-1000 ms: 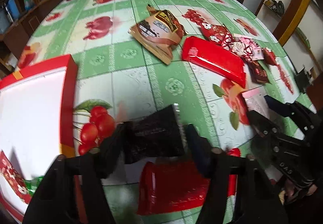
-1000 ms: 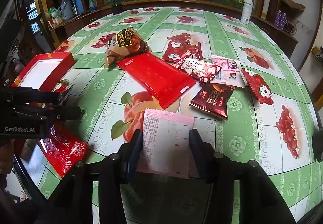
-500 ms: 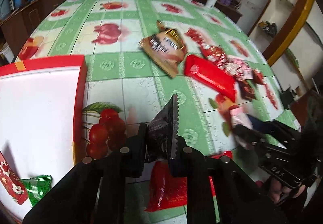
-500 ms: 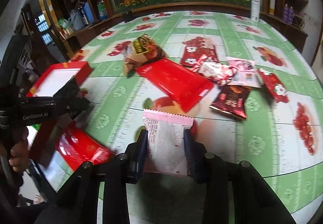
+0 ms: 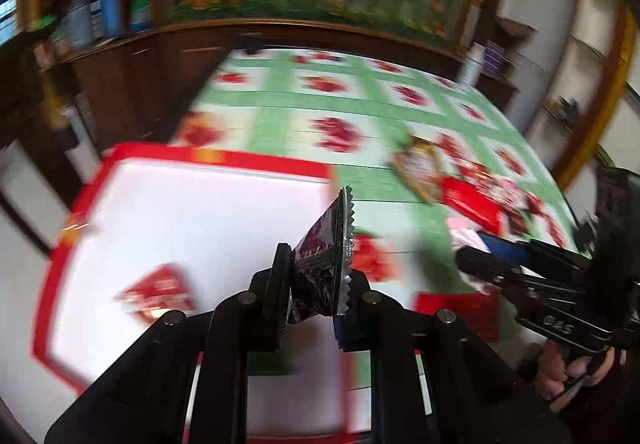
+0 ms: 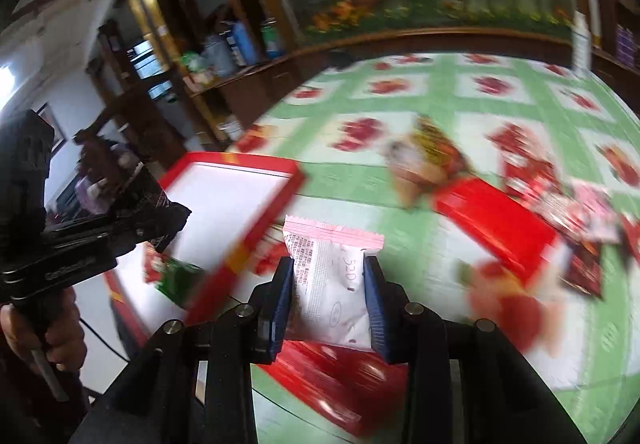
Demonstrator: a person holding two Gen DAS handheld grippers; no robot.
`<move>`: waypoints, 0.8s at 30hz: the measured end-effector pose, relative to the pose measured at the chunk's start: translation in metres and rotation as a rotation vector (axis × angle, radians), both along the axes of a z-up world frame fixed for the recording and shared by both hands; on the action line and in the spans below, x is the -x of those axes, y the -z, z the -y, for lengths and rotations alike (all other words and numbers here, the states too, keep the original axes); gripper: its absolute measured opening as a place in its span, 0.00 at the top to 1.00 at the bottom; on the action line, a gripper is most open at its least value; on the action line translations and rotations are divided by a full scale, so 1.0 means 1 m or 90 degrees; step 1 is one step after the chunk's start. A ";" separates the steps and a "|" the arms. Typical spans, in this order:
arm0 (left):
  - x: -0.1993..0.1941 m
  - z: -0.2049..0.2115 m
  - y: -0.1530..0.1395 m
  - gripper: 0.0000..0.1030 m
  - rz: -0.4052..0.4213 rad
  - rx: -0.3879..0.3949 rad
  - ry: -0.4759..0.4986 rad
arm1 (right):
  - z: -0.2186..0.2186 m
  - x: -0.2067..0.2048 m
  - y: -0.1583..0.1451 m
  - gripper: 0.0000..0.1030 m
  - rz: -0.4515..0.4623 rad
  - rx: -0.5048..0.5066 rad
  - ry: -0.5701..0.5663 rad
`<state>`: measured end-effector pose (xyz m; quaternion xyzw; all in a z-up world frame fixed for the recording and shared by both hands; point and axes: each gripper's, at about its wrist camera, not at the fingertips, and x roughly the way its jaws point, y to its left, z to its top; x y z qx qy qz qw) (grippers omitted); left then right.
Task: Organize snacks
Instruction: 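Carry both packets over the tray and open both tools to release them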
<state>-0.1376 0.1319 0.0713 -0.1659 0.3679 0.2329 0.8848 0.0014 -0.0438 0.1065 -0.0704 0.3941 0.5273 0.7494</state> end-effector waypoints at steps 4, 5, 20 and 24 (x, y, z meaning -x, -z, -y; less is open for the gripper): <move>0.024 -0.030 0.013 0.85 -0.017 0.019 -0.057 | -0.054 0.030 -0.001 0.66 0.004 -0.002 -0.067; 0.027 -0.035 0.017 0.85 -0.023 0.023 -0.066 | -0.066 0.036 0.001 0.66 0.001 0.000 -0.082; 0.047 -0.048 0.036 0.70 -0.056 0.022 -0.119 | -0.118 0.069 0.009 0.53 -0.057 -0.020 -0.163; 0.050 -0.041 0.027 0.35 -0.050 -0.023 -0.144 | -0.101 0.048 0.007 0.50 -0.077 -0.049 -0.129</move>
